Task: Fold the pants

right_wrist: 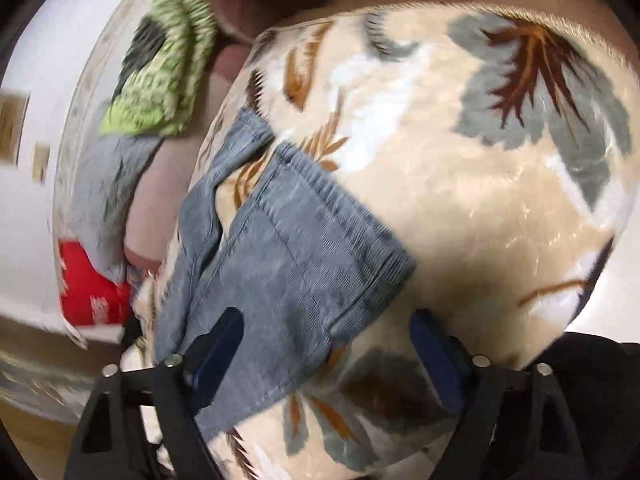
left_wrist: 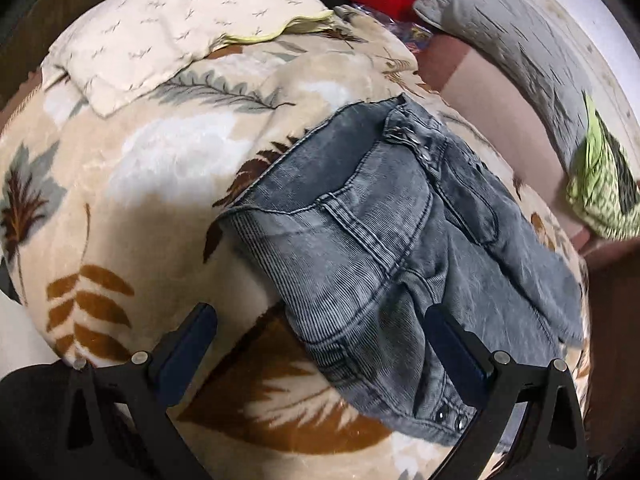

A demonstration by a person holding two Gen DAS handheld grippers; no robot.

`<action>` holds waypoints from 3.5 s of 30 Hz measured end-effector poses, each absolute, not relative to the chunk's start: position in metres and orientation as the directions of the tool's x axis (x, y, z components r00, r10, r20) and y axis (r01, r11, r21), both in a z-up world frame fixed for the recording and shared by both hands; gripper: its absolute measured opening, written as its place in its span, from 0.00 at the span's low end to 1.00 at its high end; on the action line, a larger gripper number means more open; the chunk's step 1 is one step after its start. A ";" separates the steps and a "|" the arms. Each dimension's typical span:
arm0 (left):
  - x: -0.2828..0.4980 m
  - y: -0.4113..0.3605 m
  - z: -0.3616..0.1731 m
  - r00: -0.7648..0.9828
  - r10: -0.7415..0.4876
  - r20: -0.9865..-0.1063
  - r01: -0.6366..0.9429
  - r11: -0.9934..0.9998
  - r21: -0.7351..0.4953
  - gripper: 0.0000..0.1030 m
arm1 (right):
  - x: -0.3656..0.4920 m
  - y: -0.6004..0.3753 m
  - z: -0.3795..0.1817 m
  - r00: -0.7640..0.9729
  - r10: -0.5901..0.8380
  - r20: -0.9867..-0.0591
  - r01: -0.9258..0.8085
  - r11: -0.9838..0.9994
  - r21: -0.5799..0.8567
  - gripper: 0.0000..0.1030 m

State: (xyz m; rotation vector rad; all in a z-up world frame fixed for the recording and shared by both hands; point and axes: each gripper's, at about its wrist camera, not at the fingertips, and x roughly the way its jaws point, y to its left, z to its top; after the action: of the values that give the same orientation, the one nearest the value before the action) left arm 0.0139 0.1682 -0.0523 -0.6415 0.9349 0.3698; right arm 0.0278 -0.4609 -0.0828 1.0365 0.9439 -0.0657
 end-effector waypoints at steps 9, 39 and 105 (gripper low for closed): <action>0.021 0.176 -0.052 0.555 0.063 -0.829 -0.568 0.757 -0.323 0.52 | 0.045 -0.470 -0.085 0.600 0.340 -0.724 0.507 0.538 0.673 0.57; -0.007 0.161 0.009 0.681 0.066 -0.730 -0.448 0.826 -0.343 0.08 | 0.056 -0.457 -0.007 0.613 0.221 -0.759 0.347 0.788 0.509 0.19; 0.079 0.104 -0.026 0.544 0.091 -0.834 -0.241 0.969 -0.052 0.78 | 0.167 -0.400 -0.026 0.394 0.193 -0.899 0.093 0.964 0.247 0.61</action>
State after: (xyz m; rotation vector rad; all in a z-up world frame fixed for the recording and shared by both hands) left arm 0.0793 0.1037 -0.0260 -0.1679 0.9766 0.1981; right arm 0.1674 -0.3996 -0.0259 0.2758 1.1687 0.0645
